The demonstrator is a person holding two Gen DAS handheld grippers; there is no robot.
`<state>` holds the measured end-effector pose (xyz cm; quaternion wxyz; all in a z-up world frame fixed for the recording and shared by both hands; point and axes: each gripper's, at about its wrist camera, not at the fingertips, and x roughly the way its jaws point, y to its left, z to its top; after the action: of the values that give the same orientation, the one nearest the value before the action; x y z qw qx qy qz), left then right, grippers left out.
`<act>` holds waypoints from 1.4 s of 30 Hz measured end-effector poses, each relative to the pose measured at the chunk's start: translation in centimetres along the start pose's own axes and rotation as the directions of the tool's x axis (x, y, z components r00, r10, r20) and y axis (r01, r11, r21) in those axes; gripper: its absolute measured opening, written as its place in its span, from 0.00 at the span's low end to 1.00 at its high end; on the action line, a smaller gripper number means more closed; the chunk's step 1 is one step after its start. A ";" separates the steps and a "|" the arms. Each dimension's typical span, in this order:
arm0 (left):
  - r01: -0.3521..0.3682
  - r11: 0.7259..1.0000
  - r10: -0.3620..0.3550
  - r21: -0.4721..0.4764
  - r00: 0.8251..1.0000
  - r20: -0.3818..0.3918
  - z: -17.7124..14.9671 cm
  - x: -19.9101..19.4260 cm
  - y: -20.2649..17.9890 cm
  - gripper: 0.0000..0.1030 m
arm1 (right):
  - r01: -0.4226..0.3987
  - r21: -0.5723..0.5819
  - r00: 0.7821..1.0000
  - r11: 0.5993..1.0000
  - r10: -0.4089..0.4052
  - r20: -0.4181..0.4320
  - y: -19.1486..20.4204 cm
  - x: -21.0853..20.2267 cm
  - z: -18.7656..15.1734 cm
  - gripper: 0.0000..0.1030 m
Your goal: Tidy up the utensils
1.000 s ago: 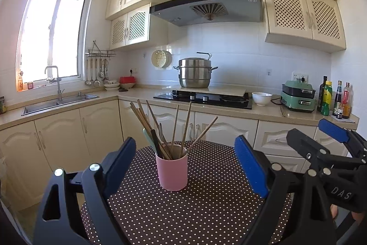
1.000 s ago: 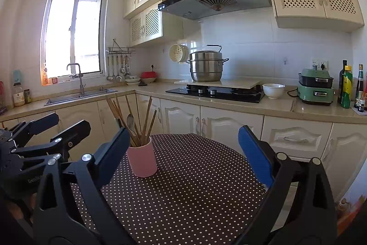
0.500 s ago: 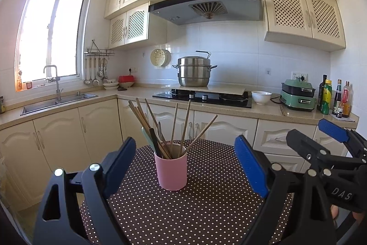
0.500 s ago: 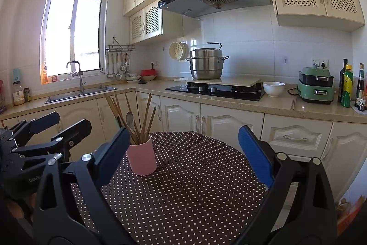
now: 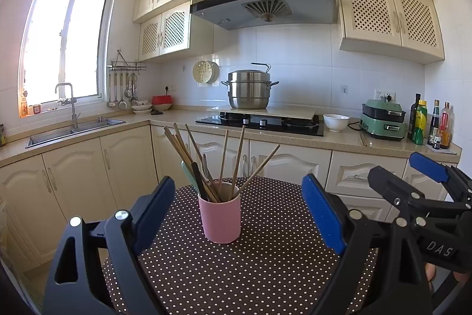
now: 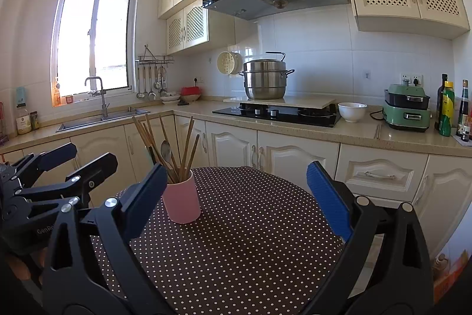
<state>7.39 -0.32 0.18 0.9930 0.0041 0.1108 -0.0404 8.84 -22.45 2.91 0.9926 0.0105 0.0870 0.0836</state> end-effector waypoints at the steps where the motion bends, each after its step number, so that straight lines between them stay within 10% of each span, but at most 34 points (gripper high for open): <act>1: 0.000 1.000 0.000 0.000 1.000 0.000 0.0 0.0 0.0 0.84 | 0.000 0.000 1.000 1.000 0.000 -0.001 0.0 0.0 0.0 0.91; 42: 0.020 1.000 -0.020 0.006 0.999 -0.032 -1.1 1.1 0.3 0.84 | 0.011 0.010 0.999 1.000 -0.011 -0.036 -0.4 0.5 -0.7 0.91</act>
<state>8.23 -0.13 -1.12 0.9906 0.0067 0.1267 -0.0507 9.32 -22.78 2.11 0.9913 0.0137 0.1052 0.0780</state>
